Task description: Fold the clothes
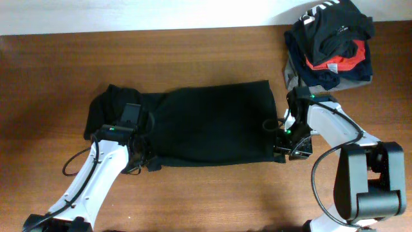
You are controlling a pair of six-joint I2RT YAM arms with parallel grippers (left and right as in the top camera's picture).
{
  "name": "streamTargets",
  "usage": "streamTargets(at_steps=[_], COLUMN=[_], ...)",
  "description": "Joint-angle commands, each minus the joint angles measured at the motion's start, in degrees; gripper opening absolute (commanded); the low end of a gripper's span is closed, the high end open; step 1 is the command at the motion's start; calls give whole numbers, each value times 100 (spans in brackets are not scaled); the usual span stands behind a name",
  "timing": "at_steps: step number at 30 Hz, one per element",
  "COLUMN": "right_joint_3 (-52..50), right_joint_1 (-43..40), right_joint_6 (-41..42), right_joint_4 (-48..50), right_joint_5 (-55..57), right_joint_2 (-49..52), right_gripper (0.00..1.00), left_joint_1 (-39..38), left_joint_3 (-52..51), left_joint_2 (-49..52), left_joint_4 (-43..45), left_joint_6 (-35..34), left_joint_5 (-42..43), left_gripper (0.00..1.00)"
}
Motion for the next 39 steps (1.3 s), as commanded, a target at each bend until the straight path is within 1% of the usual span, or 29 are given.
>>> streamTargets(at_steps=[1,5,6,8,13,16,22,28,32,39], right_joint_3=[-273,-407,-431,-485,-527,-527,-396,-31,221,487], right_joint_1=[35,35,35,35,35,35,-96,-387,-466,-466], right_joint_6=[146,179,179,177,177,177,153,0,-109,-149], right_joint_4=[223,411,442,496,518,474,-35,-590,-1005,-1606], right_joint_5=[118,118,116,116,116,118,118,118,118,120], right_joint_2=[46,48,48,48,48,48,-17,-385,-636,-892], right_gripper=[55,54,51,49,26,4,4,4,4,4], left_joint_1=[24,24,24,24,24,24,229,588,584,586], left_joint_3=[74,74,74,74,74,74,295,758,1016,1104], left_joint_2=[-66,-66,-66,-66,-66,-66,-186,-562,-920,-1344], left_joint_4=[24,20,20,20,-48,-52,-501,-955,-1154,-1716], left_joint_6=[140,216,216,216,229,380,490,951,1121,1123], left_joint_5=[-116,-111,-111,-111,-192,-356,-461,-452,-444,-435], left_gripper=[1,1,1,1,1,1,1,1,1,1])
